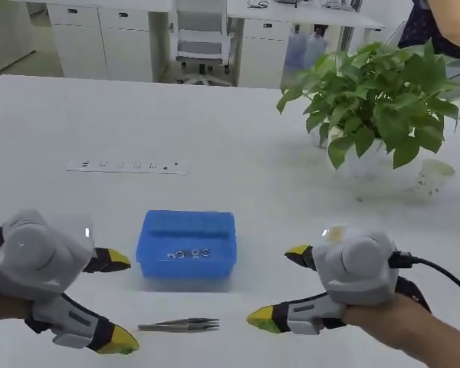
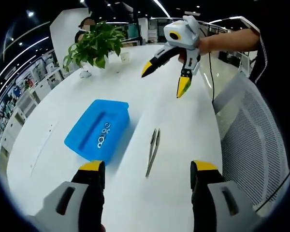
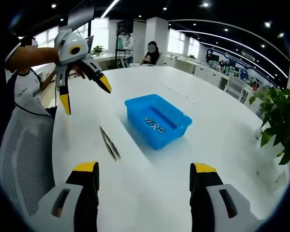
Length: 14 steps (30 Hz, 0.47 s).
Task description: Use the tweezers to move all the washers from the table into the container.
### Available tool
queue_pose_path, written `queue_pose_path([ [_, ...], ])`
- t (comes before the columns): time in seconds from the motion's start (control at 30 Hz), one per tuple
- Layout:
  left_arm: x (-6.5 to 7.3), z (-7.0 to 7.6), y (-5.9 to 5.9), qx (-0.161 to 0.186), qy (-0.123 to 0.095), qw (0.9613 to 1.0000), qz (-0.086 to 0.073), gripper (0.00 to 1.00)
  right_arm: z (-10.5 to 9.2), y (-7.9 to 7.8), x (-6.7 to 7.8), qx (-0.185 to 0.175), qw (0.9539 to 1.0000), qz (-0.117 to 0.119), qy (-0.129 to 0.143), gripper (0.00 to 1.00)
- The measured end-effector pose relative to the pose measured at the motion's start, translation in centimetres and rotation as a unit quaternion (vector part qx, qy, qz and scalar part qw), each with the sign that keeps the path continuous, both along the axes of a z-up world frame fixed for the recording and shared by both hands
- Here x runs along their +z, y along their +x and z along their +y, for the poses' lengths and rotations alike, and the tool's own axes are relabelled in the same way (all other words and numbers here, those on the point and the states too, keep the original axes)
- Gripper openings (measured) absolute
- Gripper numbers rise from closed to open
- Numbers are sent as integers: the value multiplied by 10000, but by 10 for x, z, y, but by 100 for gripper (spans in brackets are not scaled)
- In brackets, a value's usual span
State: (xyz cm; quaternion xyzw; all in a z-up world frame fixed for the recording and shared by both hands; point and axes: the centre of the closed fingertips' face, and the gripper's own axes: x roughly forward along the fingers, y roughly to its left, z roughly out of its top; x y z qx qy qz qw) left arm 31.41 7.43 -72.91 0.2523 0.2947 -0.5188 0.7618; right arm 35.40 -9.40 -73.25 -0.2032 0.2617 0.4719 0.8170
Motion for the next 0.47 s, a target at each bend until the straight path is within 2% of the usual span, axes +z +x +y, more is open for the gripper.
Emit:
queue_pose_path([
  [0.2,7,0,-3,163,-220,9996,-48,91,-7,-4,0,-85,9999,2,110,89],
  [0.3,12,2,0,289,-339,9989,-149,98,-7,-4,2,-120,9998,-29,175,94],
  [0.4,15,3,0,329,-399,9986,-134,99,-7,-4,2,-150,9997,-21,206,100],
  [0.47,17,4,0,337,-415,9984,-163,99,-7,-4,3,-140,9996,-19,230,100],
])
